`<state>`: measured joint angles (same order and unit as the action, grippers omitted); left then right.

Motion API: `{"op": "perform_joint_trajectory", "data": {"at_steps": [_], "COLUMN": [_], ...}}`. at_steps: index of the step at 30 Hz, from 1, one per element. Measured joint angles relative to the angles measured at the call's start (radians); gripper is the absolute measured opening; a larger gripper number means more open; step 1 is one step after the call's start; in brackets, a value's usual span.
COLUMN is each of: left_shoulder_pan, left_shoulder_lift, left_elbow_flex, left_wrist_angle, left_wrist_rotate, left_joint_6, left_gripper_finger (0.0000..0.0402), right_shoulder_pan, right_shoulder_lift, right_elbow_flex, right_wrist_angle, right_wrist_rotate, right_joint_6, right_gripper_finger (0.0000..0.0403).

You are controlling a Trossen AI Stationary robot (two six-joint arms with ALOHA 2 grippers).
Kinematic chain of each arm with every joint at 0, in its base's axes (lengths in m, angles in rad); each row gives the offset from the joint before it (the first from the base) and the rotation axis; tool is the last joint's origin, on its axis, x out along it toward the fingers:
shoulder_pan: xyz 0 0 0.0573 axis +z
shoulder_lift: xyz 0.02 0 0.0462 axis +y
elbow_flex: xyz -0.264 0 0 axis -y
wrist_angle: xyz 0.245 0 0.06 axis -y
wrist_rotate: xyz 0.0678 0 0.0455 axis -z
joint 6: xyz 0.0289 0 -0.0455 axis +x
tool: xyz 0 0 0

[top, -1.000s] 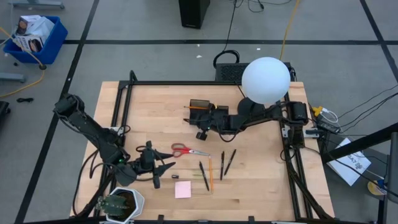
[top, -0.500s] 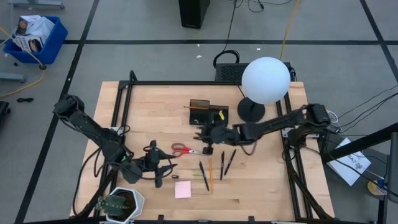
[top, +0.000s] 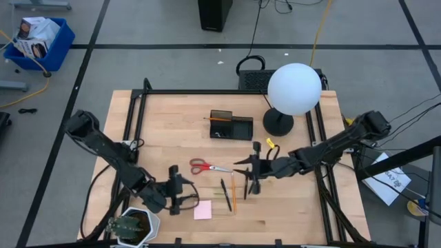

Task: Pick and place office supplies into organizer
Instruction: Put the black binder clip into the black desk organizer

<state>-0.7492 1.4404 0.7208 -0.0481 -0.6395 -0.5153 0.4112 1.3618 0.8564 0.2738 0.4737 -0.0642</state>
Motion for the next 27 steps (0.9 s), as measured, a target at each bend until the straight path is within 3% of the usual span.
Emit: {"op": "perform_joint_trajectory", "data": {"at_steps": [5, 27], "left_shoulder_pan": [0.002, 0.006], "left_shoulder_lift": [0.055, 0.112], "left_elbow_flex": [-0.001, -0.001], "left_wrist_angle": [0.000, -0.009], "left_wrist_rotate": [0.016, 0.069], "left_joint_6": [-0.011, -0.072], "left_gripper_finger": [0.0254, 0.0214], "right_shoulder_pan": [0.010, 0.008], "right_shoulder_lift": [-0.040, -0.046], "right_elbow_flex": [-0.065, -0.067], "right_wrist_angle": [0.115, 0.133], "right_wrist_rotate": [0.001, 0.000], "right_joint_6": [-0.007, -0.009], "right_gripper_finger": [0.0089, 0.0089]}}
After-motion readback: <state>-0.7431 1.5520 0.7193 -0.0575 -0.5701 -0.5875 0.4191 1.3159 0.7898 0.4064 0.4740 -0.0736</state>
